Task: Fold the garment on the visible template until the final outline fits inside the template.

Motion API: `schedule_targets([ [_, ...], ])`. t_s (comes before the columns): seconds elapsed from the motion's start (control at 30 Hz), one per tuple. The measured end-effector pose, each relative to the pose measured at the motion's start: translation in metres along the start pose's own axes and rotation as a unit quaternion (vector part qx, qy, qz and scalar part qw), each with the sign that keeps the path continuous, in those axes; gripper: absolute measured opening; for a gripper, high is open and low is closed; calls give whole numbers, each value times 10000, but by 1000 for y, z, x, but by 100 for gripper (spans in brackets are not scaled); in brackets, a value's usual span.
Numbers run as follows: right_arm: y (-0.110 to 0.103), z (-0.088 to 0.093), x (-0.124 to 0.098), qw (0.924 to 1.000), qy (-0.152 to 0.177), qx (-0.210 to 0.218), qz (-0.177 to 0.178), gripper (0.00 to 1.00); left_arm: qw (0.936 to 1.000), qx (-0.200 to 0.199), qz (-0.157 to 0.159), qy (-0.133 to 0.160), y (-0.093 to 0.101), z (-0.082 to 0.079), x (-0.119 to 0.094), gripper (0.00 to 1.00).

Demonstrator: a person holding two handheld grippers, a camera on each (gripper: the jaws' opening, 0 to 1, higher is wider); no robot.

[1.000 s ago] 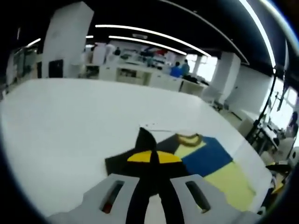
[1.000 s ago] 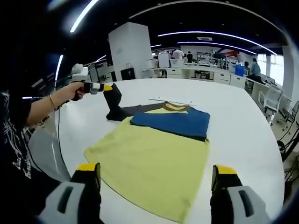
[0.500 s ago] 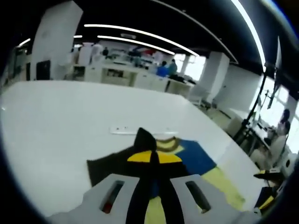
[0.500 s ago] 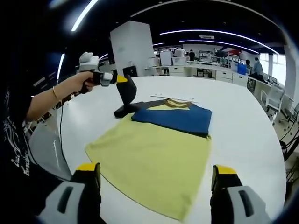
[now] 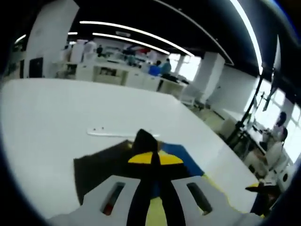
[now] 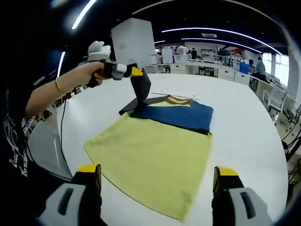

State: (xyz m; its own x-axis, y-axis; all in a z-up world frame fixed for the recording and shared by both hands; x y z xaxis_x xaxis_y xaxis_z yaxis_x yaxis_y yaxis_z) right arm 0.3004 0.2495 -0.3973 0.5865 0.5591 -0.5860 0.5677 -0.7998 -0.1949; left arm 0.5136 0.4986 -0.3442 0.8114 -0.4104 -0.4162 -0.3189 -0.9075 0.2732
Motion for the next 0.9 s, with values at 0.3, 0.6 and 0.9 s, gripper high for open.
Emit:
schedule_targets([
  [0.3,1,3,0,9999,-102,-3,6,99,9998,81,180,-105,24,5,15,0],
  [0.6,2,6,-3,10000,-77,35,43,99,9989,266,302,-246,47,14,28,0],
  [0.9,1,10,-5,9999,-29,121,72,99,9970,460,536,-310,73,22,39,0],
])
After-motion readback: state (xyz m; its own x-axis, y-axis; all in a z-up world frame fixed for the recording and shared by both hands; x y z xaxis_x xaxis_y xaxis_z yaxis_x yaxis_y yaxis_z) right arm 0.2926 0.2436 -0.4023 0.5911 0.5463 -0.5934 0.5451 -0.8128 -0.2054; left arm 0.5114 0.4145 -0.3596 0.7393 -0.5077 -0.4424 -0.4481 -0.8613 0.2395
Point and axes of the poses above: the point that each gripper's makers call its tool centre point, and the gripper's own axes: x roughly forward along the fingers, y roughly to its right, z roughly out of its underside, the point moved 8 cm from there along -x, roughly backward along the fingers, and after that the axes turned 6 degrees about -z, right-handed, at the moved point
